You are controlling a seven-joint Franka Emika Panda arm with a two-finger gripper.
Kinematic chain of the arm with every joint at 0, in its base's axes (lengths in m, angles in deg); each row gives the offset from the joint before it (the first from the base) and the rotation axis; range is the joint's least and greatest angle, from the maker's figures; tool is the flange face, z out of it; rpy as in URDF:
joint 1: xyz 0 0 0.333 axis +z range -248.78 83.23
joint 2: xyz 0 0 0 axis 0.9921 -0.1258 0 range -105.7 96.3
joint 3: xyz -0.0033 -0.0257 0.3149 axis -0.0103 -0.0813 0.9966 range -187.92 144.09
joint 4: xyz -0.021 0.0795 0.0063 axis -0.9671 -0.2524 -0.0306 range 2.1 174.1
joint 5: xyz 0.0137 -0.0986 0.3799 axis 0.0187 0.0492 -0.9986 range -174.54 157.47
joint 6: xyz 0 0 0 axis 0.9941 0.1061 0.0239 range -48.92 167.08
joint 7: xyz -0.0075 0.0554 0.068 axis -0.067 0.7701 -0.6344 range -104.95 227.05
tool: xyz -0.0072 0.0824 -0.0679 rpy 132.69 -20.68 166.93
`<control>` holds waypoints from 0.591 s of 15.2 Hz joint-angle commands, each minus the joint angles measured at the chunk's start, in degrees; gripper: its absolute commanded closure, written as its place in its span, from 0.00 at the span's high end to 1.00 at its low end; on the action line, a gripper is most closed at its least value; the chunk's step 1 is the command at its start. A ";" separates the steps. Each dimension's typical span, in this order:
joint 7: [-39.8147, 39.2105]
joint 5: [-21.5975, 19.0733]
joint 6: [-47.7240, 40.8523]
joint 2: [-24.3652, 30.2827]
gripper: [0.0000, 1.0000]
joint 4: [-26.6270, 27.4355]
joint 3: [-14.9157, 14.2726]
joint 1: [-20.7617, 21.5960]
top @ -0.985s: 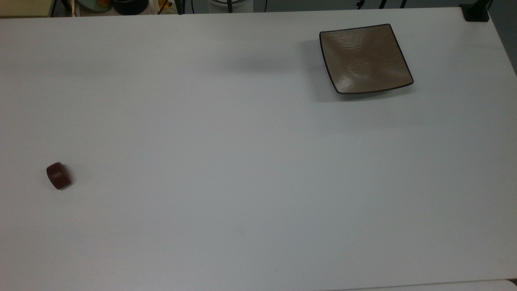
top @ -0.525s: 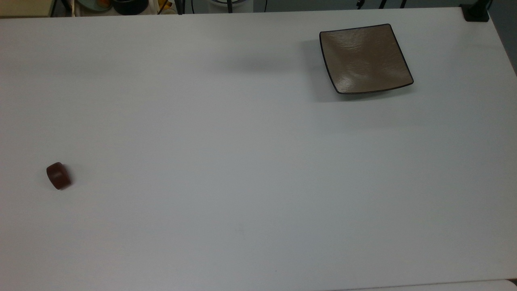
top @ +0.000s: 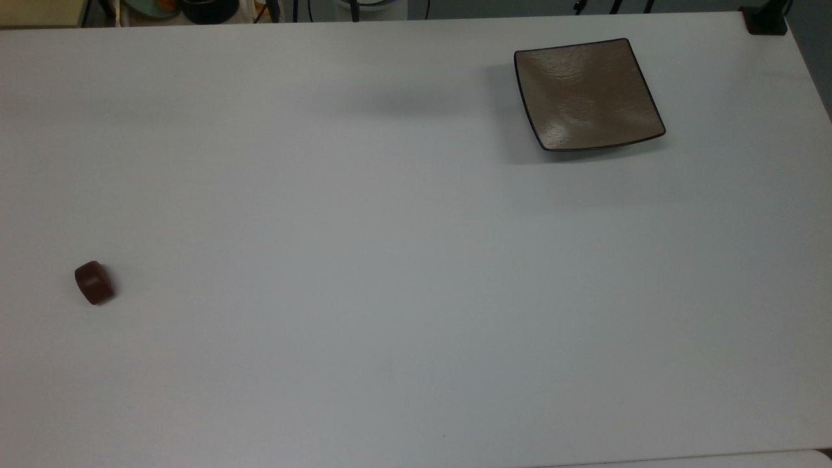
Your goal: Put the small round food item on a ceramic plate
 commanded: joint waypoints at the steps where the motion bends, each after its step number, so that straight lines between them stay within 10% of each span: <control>1: -2.97 -1.04 0.68 -0.43 1.00 -0.24 0.17 -0.96; 9: -7.09 -0.51 1.29 -4.38 1.00 -2.34 0.08 -6.05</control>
